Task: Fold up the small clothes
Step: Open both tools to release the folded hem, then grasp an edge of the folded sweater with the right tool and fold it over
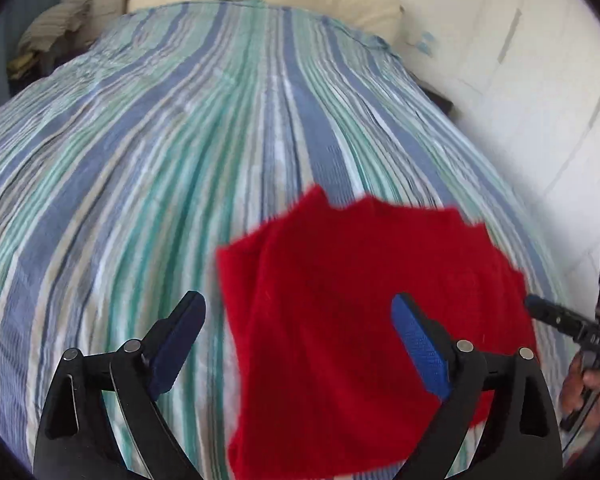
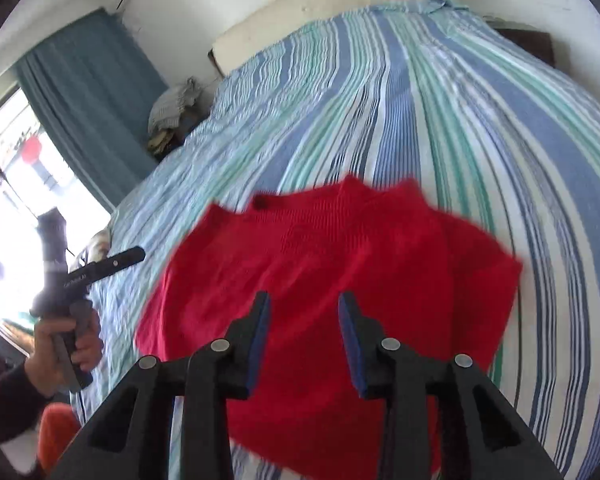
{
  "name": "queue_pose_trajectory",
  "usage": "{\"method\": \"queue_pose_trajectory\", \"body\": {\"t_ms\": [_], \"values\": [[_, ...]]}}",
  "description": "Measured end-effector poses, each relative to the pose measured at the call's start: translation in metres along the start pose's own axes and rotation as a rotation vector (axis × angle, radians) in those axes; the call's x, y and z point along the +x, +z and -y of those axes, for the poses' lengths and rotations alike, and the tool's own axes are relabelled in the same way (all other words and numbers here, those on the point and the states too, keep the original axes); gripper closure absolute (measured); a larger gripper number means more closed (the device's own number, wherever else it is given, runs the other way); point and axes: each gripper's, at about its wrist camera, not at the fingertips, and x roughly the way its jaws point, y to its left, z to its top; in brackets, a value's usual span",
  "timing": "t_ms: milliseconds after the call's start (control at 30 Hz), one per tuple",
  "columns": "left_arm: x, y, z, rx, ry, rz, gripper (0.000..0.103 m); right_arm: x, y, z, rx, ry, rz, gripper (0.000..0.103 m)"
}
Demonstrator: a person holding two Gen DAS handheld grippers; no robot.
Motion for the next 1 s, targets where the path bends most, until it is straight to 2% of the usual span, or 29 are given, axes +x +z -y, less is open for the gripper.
{"method": "queue_pose_trajectory", "body": {"t_ms": [33,67,100,133,167,200,233,300,433,567,633,700,833,1000], "values": [[0.012,-0.013,0.005,0.047,0.020,-0.054,0.008,0.005,-0.019,0.004,-0.017,-0.040,-0.044,0.068],[0.025,-0.025,0.004,0.074,0.073,-0.115,0.008,0.009,-0.036,0.014,-0.016,-0.096,-0.079,0.068],[0.035,-0.032,-0.002,0.069,0.123,-0.163,0.008,0.007,-0.051,0.027,0.012,-0.150,-0.097,0.072],[0.032,-0.038,-0.011,0.028,0.117,-0.164,0.008,-0.004,-0.062,0.038,0.059,-0.159,-0.079,0.081],[0.019,-0.041,-0.021,-0.029,0.101,-0.131,0.008,-0.020,-0.071,0.042,0.101,-0.163,-0.046,0.082],[0.006,-0.043,-0.028,-0.080,0.106,-0.102,0.009,-0.037,-0.077,0.039,0.121,-0.181,-0.015,0.078],[-0.007,-0.045,-0.033,-0.115,0.108,-0.082,0.009,-0.052,-0.083,0.033,0.117,-0.219,0.006,0.064],[-0.031,-0.055,-0.035,-0.150,0.081,-0.060,0.009,-0.076,-0.098,0.016,0.082,-0.228,0.049,0.051],[-0.075,-0.096,-0.016,-0.114,0.048,-0.038,0.008,-0.091,-0.141,-0.011,0.038,-0.252,0.051,0.047],[-0.094,-0.153,0.012,-0.033,0.086,-0.045,0.006,-0.084,-0.185,-0.023,0.049,-0.296,0.005,0.047],[-0.089,-0.175,0.018,-0.016,0.116,-0.083,0.006,-0.087,-0.201,-0.032,0.035,-0.324,0.037,0.041],[-0.089,-0.190,0.018,-0.015,0.148,-0.104,0.007,-0.090,-0.204,-0.037,0.038,-0.321,0.034,0.039],[-0.097,-0.191,0.014,-0.022,0.163,-0.050,0.007,-0.101,-0.179,-0.026,0.104,-0.240,0.049,0.039],[-0.097,-0.186,-0.006,-0.052,0.167,-0.029,0.006,-0.113,-0.102,0.018,0.278,-0.175,0.147,0.039]]}}
